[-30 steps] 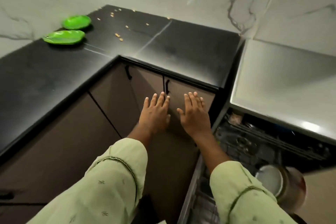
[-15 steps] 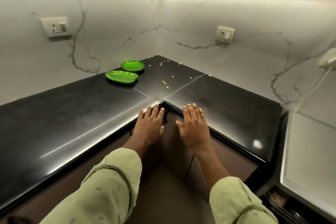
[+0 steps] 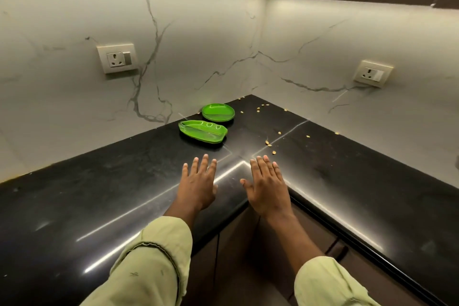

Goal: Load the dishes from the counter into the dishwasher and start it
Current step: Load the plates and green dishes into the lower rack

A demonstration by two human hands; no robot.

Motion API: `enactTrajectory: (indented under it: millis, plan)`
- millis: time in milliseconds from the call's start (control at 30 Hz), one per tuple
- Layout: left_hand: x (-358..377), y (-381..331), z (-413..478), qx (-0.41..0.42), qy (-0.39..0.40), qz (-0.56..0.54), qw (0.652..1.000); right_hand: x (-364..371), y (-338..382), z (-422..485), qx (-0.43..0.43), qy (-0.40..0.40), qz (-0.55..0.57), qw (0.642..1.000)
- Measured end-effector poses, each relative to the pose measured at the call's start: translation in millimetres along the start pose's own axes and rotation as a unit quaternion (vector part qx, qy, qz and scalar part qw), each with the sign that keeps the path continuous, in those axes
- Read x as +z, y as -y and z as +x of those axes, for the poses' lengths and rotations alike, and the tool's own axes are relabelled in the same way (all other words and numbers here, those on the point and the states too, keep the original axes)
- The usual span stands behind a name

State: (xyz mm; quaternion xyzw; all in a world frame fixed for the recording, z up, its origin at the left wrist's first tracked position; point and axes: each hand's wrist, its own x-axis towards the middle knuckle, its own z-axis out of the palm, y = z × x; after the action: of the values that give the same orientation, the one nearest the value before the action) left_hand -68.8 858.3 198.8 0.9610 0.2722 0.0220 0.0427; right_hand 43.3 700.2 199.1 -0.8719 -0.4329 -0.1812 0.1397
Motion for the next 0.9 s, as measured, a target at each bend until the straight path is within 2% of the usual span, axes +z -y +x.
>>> enactTrajectory:
  millis: [167, 367, 500, 633, 900]
  plan:
    - [13, 33, 36, -0.021, 0.034, 0.007, 0.999, 39, 10, 55, -0.013, 0.029, 0.009, 0.999]
    - [32, 79, 98, -0.093, 0.08, 0.012, 0.992, 102, 21, 136, -0.072, 0.069, 0.035, 0.994]
    - [47, 99, 136, -0.144, 0.17, -0.033, 0.974, 143, 20, 183, -0.121, 0.118, 0.053, 0.984]
    - [63, 113, 170, -0.175, 0.211, -0.046, 0.961, 180, 17, 232, -0.16, 0.166, 0.067, 0.971]
    - [73, 125, 227, -0.231, 0.321, -0.113, 0.912, 241, 20, 293, -0.165, 0.262, 0.039, 0.95]
